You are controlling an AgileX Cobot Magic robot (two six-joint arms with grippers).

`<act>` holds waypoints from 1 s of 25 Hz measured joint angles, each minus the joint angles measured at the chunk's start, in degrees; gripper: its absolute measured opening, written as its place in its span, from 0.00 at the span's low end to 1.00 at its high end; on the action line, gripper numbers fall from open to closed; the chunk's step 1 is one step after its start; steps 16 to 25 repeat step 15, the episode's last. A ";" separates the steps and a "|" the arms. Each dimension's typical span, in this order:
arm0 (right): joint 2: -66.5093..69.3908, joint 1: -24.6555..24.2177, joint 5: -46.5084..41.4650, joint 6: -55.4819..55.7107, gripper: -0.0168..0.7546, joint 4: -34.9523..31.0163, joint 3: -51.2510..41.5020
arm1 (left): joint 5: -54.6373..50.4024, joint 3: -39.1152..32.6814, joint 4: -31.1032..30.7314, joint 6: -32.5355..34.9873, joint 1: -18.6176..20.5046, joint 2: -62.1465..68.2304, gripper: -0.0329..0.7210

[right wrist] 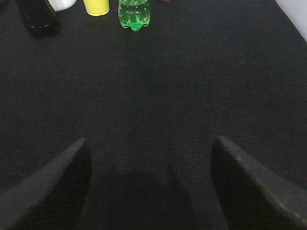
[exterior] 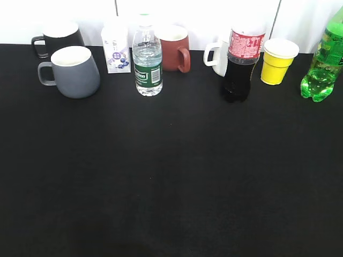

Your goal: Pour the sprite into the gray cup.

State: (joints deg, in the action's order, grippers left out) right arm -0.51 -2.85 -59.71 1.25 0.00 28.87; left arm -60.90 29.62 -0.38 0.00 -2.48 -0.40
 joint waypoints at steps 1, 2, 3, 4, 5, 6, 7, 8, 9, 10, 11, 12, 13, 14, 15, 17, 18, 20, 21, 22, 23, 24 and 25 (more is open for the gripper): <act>0.00 0.00 0.00 0.00 0.79 0.00 0.00 | 0.00 0.00 0.00 0.00 0.00 0.00 0.35; 0.00 0.00 0.00 0.00 0.79 0.00 0.00 | 0.00 0.00 0.00 0.00 0.00 0.00 0.35; 0.00 0.00 0.00 0.00 0.79 0.00 0.00 | 0.00 0.00 0.00 0.00 0.00 0.00 0.35; 0.00 0.00 0.00 0.00 0.79 0.00 0.00 | 0.00 0.00 0.00 0.00 0.00 0.00 0.35; 0.00 0.00 0.00 0.00 0.79 0.00 0.00 | 0.00 0.00 0.00 0.00 0.00 0.00 0.35; 0.00 0.00 0.00 0.00 0.79 0.00 0.00 | 0.00 0.00 0.00 0.00 0.00 0.00 0.35; 0.00 0.00 0.00 0.00 0.79 0.00 0.00 | 0.00 0.00 0.00 0.00 0.00 0.00 0.35; 0.00 0.00 0.00 0.00 0.79 0.00 0.00 | 0.00 0.00 0.00 0.00 0.00 0.00 0.35; 0.00 0.00 0.00 0.00 0.79 0.00 0.00 | 0.00 0.00 0.00 0.00 0.00 0.00 0.35; 0.00 0.00 0.00 0.00 0.79 0.00 0.00 | 0.00 0.00 0.00 0.00 0.00 0.00 0.35; 0.00 0.00 0.00 0.00 0.79 0.00 0.00 | 0.00 0.00 0.00 0.00 0.00 0.00 0.35; 0.00 0.00 0.00 0.00 0.79 0.00 0.00 | 0.00 0.00 0.00 0.00 0.00 0.00 0.35; 0.00 0.00 0.00 0.00 0.79 0.00 0.00 | 0.00 0.00 0.00 0.00 0.00 0.00 0.35; 0.00 0.00 0.00 0.00 0.79 0.00 0.00 | 0.00 0.00 0.00 0.00 0.00 0.00 0.35; 0.00 0.00 0.00 0.00 0.79 0.00 0.00 | 0.00 0.00 0.00 0.00 0.00 0.00 0.35; 0.00 0.00 0.00 0.00 0.79 0.00 0.00 | 0.00 0.00 0.00 0.00 0.00 0.00 0.35; 0.00 0.00 0.00 0.00 0.79 0.00 0.00 | 0.00 0.00 0.00 0.00 0.00 0.00 0.35; 0.00 0.00 0.00 0.00 0.79 0.00 0.00 | 0.00 0.00 0.00 0.00 0.00 0.00 0.35; 0.00 0.00 0.00 0.00 0.79 0.00 0.00 | 0.00 0.00 0.00 0.00 0.00 0.00 0.35; 0.00 0.00 0.00 0.00 0.79 0.00 0.00 | 0.00 0.00 0.00 0.00 0.00 0.00 0.35; 0.00 0.00 0.00 0.00 0.79 0.00 0.00 | 0.00 0.00 0.00 0.00 0.00 0.00 0.35; 0.00 0.00 0.00 0.00 0.79 0.00 0.00 | 0.00 0.00 0.00 0.00 0.00 0.00 0.35; 0.00 0.00 0.00 0.00 0.79 0.00 0.00 | 0.00 0.00 0.00 0.00 0.00 0.00 0.35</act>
